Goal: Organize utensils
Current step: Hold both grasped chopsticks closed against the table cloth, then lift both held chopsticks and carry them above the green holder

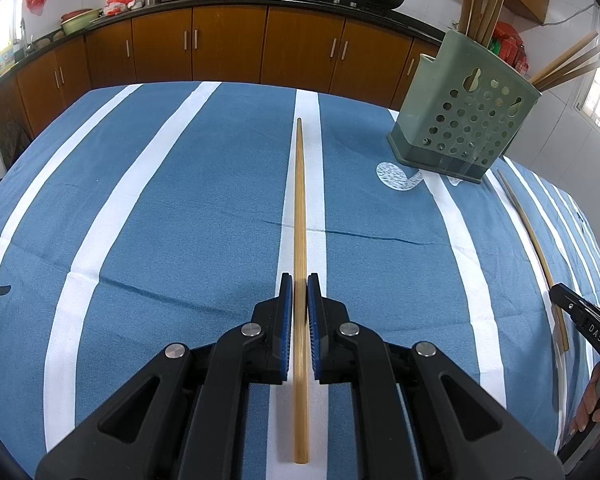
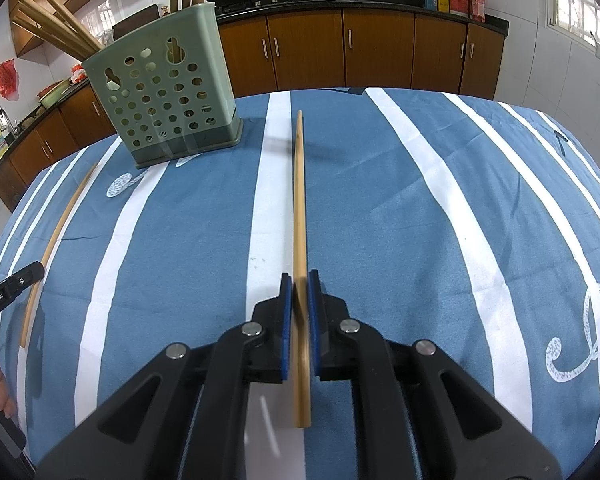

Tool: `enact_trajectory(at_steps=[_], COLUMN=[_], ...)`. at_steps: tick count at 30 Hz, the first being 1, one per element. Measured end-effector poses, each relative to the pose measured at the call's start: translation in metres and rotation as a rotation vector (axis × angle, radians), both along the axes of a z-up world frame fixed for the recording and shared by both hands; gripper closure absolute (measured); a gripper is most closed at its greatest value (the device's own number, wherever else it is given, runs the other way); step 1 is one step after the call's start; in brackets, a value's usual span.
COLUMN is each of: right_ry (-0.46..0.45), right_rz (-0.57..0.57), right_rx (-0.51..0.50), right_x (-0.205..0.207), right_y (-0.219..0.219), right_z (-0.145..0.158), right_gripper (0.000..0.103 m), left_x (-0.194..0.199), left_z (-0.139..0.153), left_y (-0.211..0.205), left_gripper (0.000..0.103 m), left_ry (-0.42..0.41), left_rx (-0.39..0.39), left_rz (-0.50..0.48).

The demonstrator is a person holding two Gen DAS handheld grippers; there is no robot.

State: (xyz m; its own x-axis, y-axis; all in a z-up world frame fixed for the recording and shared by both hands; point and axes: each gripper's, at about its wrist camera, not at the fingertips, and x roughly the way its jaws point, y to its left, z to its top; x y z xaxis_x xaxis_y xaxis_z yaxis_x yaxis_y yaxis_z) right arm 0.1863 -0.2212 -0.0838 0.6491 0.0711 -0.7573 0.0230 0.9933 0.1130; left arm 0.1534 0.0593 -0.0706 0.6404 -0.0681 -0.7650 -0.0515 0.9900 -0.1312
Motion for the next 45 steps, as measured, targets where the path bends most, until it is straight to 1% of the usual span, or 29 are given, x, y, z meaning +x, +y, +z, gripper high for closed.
enact_trajectory(at_steps=[9, 12, 19, 31, 37, 39, 45], right_ry=[-0.001, 0.0, 0.0, 0.0, 0.0, -0.006, -0.043], right_rz=[0.0, 0.001, 0.002, 0.003, 0.003, -0.004, -0.014], right_rx=[0.007, 0.011, 0.028, 0.046, 0.058, 0.063, 0.061], right_x=[0.0, -0.002, -0.012, -0.013, -0.015, -0.017, -0.023], right_y=[-0.001, -0.001, -0.003, -0.006, -0.01, -0.012, -0.016], right_z=[0.0, -0.001, -0.001, -0.002, -0.001, 0.002, 0.015], right_gripper=[0.093, 0.093, 0.093, 0.093, 0.095, 0.095, 0.095], left_x=[-0.001, -0.005, -0.016, -0.017, -0.016, -0.017, -0.023], left_z=[0.0, 0.001, 0.0, 0.0, 0.001, 0.001, 0.013], left_y=[0.0, -0.003, -0.009, -0.003, -0.003, -0.003, 0.003], left_gripper=[0.094, 0.094, 0.094, 0.094, 0.095, 0.095, 0.095], left_ry=[-0.001, 0.006, 0.005, 0.006, 0.005, 0.004, -0.03], left_rx=[-0.004, 0.026, 0.057, 0.057, 0.054, 0.061, 0.045], left_rz=[-0.002, -0.023, -0.047, -0.048, -0.058, -0.062, -0.051])
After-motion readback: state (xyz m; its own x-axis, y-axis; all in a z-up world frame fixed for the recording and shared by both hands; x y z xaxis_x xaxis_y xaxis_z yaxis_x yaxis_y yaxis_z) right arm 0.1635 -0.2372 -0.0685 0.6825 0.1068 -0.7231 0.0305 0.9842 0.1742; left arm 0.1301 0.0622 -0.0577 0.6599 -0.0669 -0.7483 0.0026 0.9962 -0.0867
